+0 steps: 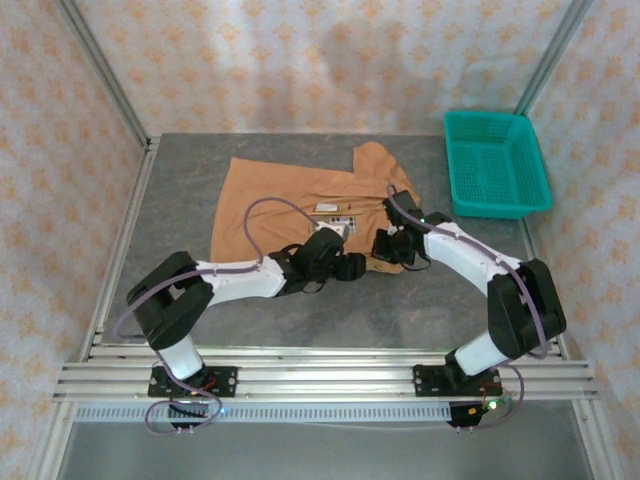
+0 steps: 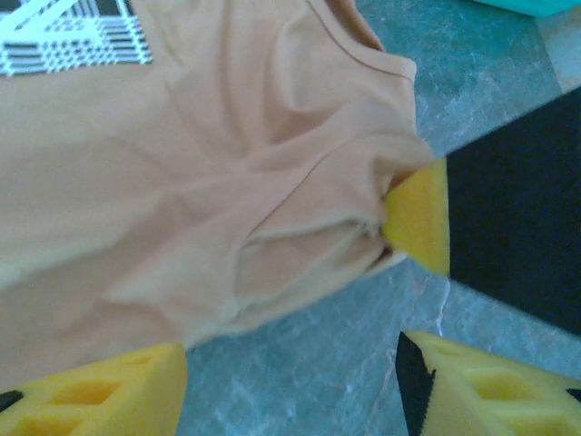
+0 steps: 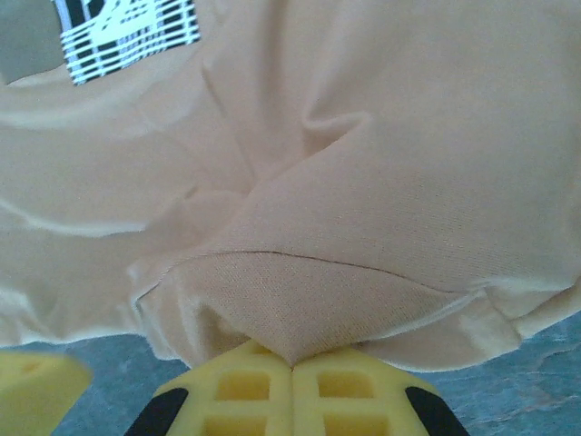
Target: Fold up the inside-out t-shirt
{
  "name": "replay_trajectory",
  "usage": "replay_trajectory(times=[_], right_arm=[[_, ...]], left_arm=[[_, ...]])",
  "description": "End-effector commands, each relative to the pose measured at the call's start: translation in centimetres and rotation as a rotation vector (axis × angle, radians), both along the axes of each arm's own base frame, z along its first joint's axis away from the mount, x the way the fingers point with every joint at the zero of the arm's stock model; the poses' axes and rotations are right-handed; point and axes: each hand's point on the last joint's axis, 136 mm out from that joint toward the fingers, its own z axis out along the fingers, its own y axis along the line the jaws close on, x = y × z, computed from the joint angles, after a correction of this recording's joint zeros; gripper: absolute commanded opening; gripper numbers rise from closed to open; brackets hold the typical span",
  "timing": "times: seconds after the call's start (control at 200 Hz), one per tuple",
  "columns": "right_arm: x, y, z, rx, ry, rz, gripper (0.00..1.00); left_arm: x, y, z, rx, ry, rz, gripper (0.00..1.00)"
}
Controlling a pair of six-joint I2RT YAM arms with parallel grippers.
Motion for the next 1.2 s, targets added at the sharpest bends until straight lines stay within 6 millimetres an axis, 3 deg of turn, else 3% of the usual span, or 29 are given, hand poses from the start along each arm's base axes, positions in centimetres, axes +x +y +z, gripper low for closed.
replay_trajectory(times=[0.0, 0.24, 0.305, 0.455, 0.595, 0.615, 0.741, 0.851, 0.931, 1.031, 1.086, 1.196], right_arm=[[-0.4, 0.5, 0.6, 0.05, 0.02, 0.026, 0.0], [0.2, 0.0, 0.8, 0.067, 0.032, -0.004, 0.0], [0.2, 0.1, 0.9, 0.077, 0.04, -0.005, 0.0], [0.5, 0.0, 1.2, 0.095, 0.045, -0.011, 0.0], [1.0, -2.1, 1.6, 0.077, 0.045, -0.05, 0.0], [1.2, -2.5, 1.8, 0.07, 0.042, -0.056, 0.0], [1.7, -5.9, 2.5, -0.015, 0.049, -0.107, 0.0], [2.6, -7.6, 3.4, -0.087, 0.039, -0.132, 0.0], [3.7, -7.5, 4.0, -0.091, 0.02, -0.14, 0.0], [4.6, -7.3, 4.2, -0.085, 0.011, -0.154, 0.11], [4.3, -6.8, 4.3, -0.077, 0.017, -0.144, 0.14], [2.0, -3.2, 4.2, 0.035, 0.006, -0.09, 0.36]], left_arm=[[1.7, -1.1, 0.0, 0.036, -0.087, -0.05, 0.65], [2.4, -1.0, -3.5, 0.034, -0.042, -0.052, 0.65], [2.7, -1.0, -4.2, 0.029, -0.03, -0.048, 0.59], [3.3, -1.5, -5.7, -0.056, 0.051, -0.067, 0.0], [3.4, 0.6, -5.2, -0.064, 0.066, -0.025, 0.0], [3.5, 1.1, -4.1, -0.072, 0.049, -0.017, 0.0], [3.4, 3.9, -2.6, -0.034, 0.033, 0.013, 0.0], [2.9, 4.3, -1.3, -0.032, 0.027, -0.002, 0.0], [2.8, 3.7, -0.6, -0.069, 0.031, -0.016, 0.0], [3.0, 3.0, -0.6, -0.104, 0.042, -0.018, 0.0], [3.0, 2.8, -0.9, -0.112, 0.054, -0.016, 0.0], [3.1, 2.4, -1.3, -0.137, 0.081, -0.009, 0.0]])
